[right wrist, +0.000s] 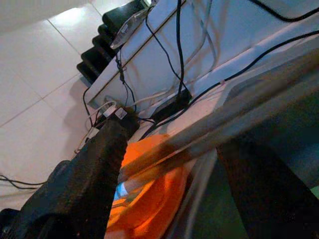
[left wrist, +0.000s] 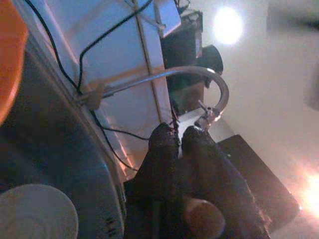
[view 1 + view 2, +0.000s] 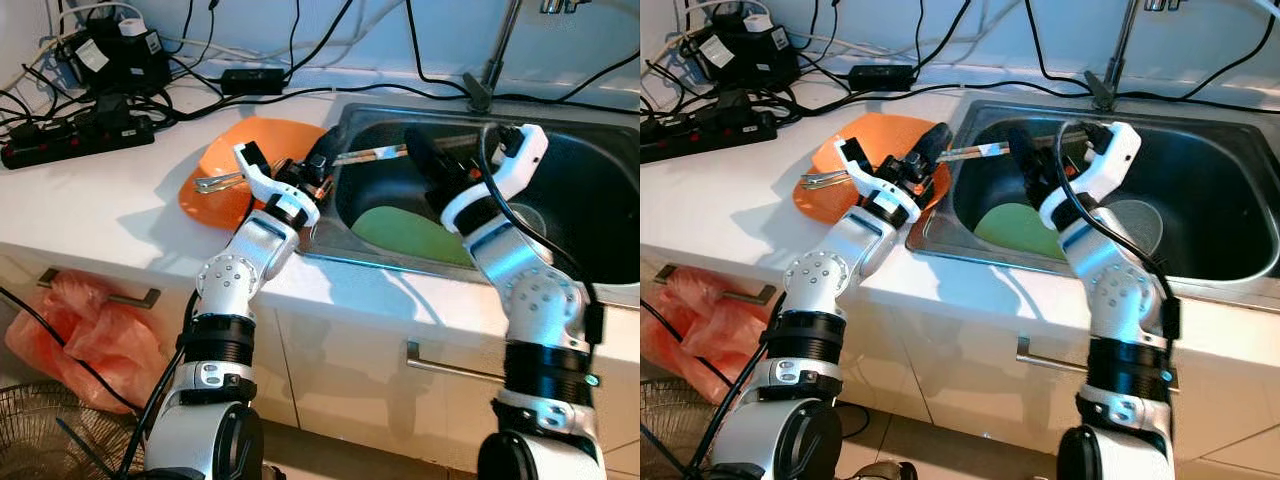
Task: Kitchen organization
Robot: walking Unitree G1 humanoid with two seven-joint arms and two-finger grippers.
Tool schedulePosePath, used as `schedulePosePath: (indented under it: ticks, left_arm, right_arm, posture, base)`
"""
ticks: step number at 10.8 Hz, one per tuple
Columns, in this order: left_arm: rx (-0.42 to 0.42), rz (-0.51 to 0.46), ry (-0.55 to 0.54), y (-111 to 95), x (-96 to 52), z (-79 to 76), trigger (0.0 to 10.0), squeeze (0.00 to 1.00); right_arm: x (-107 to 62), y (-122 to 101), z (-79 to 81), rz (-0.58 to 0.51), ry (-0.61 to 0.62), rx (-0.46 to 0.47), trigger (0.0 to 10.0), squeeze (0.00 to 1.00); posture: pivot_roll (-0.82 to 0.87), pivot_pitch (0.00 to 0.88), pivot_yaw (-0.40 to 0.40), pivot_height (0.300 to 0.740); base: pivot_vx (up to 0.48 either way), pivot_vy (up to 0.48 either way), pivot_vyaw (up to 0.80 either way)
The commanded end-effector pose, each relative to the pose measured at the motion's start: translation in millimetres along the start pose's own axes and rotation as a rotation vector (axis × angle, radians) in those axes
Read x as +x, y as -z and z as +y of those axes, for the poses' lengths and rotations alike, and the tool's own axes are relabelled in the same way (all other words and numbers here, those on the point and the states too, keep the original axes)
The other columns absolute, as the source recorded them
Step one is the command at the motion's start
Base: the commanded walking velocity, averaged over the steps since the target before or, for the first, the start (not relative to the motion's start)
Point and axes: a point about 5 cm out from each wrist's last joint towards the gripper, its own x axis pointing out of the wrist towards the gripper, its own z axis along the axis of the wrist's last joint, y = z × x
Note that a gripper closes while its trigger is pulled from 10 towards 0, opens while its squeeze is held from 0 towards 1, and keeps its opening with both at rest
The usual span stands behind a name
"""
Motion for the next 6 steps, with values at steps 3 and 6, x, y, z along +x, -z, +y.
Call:
schedulePosePath:
  ticks: [3,6]
  left_arm:
    - [-0.155,0.075,0.058,49.6,11.6,-8.7,0.0,0.00]
    - [-0.144,0.071,0.039,47.0,9.6,-4.7,0.0,0.00]
  right_arm:
    - [9.2,-3.4,2.5,-0.047,-0.002,0.034,0.0,0.00]
    - [8.5,-7.4,-0.6,-0.075,0.021,0.044,0.0,0.00]
  posture:
    - [-0.02,0.042,0.075,0.740]
    - [-0.02,0.041,0.077,0.740]
  base:
    - [0.000,0.000,0.00]
    - [0.000,0.000,0.00]
